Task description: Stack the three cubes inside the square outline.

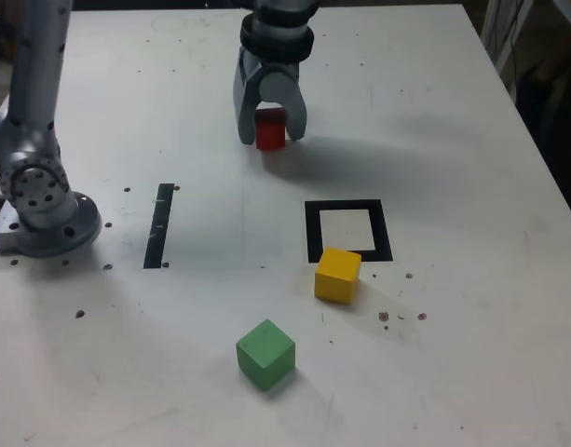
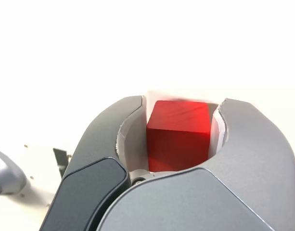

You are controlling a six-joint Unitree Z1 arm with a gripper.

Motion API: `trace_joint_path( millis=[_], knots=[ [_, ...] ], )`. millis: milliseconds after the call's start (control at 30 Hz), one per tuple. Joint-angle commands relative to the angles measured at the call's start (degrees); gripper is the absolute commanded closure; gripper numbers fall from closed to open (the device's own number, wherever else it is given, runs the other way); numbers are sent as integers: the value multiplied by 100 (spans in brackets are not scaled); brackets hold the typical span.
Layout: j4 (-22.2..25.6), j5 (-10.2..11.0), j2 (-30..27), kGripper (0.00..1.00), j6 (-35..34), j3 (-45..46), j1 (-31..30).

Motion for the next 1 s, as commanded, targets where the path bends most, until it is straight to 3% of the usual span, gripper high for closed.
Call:
trace_joint_path(
  millis=[0,333,633,967],
  knots=[
    [130,-21,-101,71,-55,-100,-134],
    [581,-263,-312,71,-690,-536,-1504],
    [635,-414,-19,71,-1346,-968,-2753],
    [535,-391,446,70,-1441,-1100,-2907]
  ],
)
